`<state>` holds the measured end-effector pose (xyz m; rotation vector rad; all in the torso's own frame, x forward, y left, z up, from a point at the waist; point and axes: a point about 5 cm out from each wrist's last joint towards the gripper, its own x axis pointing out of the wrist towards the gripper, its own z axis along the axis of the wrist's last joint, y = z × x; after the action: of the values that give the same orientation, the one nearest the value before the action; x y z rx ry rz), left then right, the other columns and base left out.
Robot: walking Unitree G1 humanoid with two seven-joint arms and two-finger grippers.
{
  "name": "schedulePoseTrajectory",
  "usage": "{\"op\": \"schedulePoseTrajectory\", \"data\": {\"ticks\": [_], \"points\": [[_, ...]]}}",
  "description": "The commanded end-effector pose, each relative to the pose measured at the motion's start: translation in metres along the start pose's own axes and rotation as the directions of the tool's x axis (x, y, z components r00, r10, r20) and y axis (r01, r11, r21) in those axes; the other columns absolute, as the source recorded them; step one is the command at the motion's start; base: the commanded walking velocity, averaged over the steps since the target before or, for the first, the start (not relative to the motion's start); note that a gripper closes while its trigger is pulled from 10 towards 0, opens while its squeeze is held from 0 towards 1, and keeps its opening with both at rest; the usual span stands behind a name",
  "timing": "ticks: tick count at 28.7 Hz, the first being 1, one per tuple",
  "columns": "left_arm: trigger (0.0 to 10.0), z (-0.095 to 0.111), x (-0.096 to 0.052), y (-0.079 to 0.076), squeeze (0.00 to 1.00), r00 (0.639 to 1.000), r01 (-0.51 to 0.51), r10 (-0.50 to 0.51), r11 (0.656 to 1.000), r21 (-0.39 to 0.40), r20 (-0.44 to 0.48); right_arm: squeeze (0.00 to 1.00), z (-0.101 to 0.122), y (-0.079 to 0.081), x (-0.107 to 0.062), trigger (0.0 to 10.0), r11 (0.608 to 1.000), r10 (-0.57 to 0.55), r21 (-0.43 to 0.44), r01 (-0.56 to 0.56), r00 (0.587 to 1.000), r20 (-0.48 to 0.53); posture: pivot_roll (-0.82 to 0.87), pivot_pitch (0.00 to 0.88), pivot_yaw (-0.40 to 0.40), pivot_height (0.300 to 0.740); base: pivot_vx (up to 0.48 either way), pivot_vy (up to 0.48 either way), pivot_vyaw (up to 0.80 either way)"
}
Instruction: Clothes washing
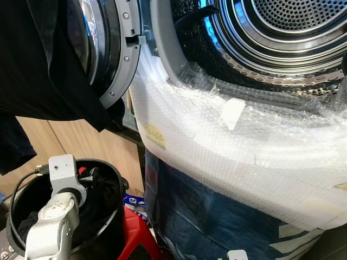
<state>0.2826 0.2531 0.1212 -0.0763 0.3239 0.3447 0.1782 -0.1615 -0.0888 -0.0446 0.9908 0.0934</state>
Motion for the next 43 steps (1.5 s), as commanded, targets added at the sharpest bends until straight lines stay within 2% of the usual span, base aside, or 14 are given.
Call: {"op": "schedulePoseTrajectory", "data": {"ticks": [1, 3, 5, 14, 21, 26, 33, 43], "points": [[10.0, -0.003, 0.001, 0.003, 0.00, 1.000, -0.015, 0.015, 1.000, -0.013, -0.025, 0.00, -0.001, 0.001, 0.000, 10.0, 1.000, 0.000, 0.011, 0.000, 1.000, -0.002, 0.20, 0.000, 0.035, 0.740, 0.000, 0.000, 0.00], [10.0, -0.004, 0.001, 0.003, 0.00, 1.000, -0.009, 0.008, 1.000, -0.011, -0.029, 0.00, -0.001, 0.001, 0.000, 10.0, 1.000, 0.001, 0.010, -0.001, 1.000, -0.002, 0.20, 0.000, 0.036, 0.740, 0.000, 0.000, 0.00], [10.0, -0.013, -0.002, -0.005, 0.00, 0.997, 0.050, -0.050, 0.999, -0.002, -0.061, 0.00, 0.001, 0.001, 0.000, 10.0, 1.000, 0.000, 0.011, 0.000, 1.000, 0.003, 0.20, 0.000, 0.036, 0.740, 0.000, 0.000, 0.00], [10.0, -0.023, -0.007, -0.012, 0.00, 0.993, 0.080, -0.080, 0.997, 0.003, -0.091, 0.00, -0.001, 0.003, 0.000, 10.0, 1.000, 0.007, 0.007, -0.007, 1.000, -0.002, 0.20, 0.000, 0.038, 0.740, 0.000, 0.000, 0.00], [10.0, -0.005, -0.007, -0.016, 0.00, 0.991, 0.128, -0.128, 0.992, 0.004, 0.025, 0.00, -0.002, 0.004, 0.000, 10.0, 1.000, 0.009, 0.014, -0.009, 1.000, -0.003, 0.21, 0.000, 0.041, 0.740, 0.000, 0.000, 0.00], [10.0, -0.004, -0.006, -0.014, 0.00, 0.994, 0.108, -0.108, 0.994, -0.007, 0.031, 0.00, -0.003, 0.005, 0.000, 10.0, 1.000, 0.013, 0.011, -0.013, 1.000, -0.006, 0.21, 0.000, 0.040, 0.740, 0.000, 0.000, 0.00], [10.0, -0.019, -0.008, -0.013, 0.00, 0.994, 0.096, -0.096, 0.995, 0.014, -0.045, 0.00, -0.003, 0.005, 0.000, 10.0, 1.000, 0.011, 0.020, -0.011, 1.000, -0.004, 0.21, 0.000, 0.041, 0.740, 0.000, 0.000, 0.00], [10.0, -0.027, -0.009, -0.017, 0.00, 0.989, 0.117, -0.114, 0.993, 0.026, -0.097, 0.00, -0.004, 0.003, 0.000, 10.0, 1.000, 0.006, 0.026, -0.006, 1.000, -0.008, 0.21, 0.000, 0.035, 0.740, 0.000, 0.000, 0.00]]}}
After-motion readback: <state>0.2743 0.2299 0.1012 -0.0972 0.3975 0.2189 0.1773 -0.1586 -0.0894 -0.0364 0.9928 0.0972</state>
